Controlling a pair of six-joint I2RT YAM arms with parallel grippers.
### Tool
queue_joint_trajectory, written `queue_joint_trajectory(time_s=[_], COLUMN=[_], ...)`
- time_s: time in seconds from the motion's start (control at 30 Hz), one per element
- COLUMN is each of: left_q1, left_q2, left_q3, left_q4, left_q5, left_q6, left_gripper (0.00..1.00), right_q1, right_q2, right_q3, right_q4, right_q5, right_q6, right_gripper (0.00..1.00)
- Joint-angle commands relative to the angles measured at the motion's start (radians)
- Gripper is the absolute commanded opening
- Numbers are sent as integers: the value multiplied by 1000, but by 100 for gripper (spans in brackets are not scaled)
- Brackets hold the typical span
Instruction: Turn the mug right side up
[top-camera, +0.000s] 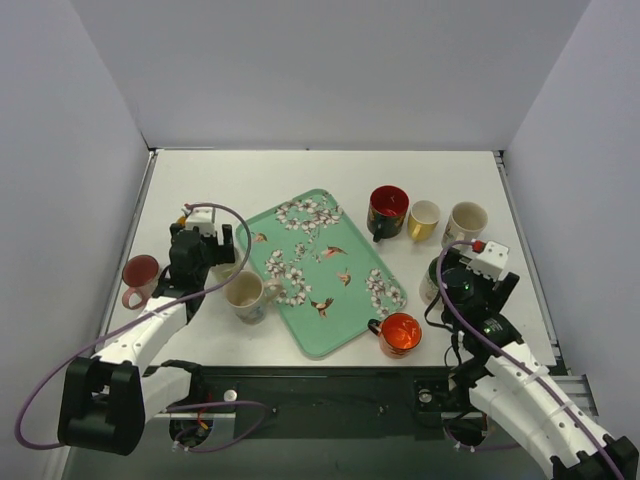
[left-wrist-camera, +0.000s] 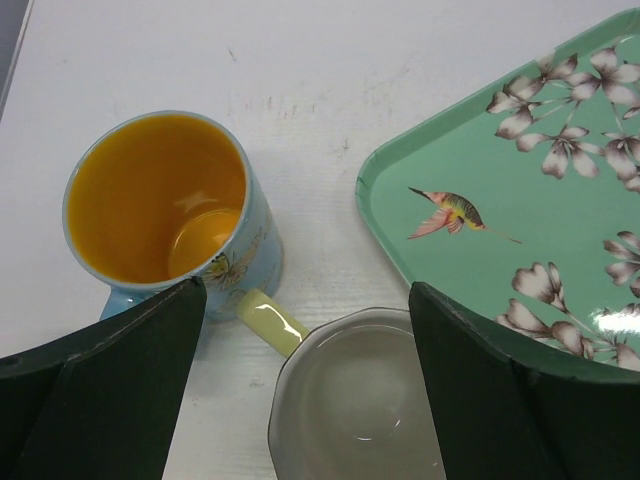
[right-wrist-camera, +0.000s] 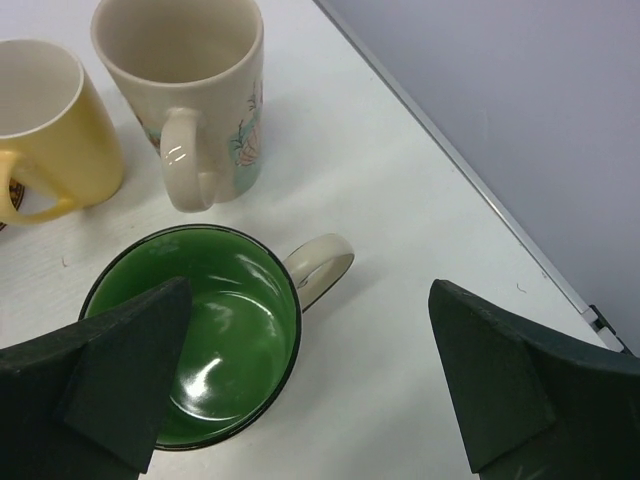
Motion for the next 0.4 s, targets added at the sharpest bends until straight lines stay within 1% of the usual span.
queue_joint_trajectory(time_s=[0.0,0.37], left_q1=[11,19], left_q2=[-25,-16], left_q3=[-13,-14], left_q4=[57,46], left_q5=[-36,-10], left_q6=[-14,-11], left_gripper=[94,93], right_q1=[-6,-6], right_q2=[16,0], right_q3=[18,16], right_q4=[21,15], right_q5=[-30,-32], right_q6=[-19,-17], right_gripper=[100,99])
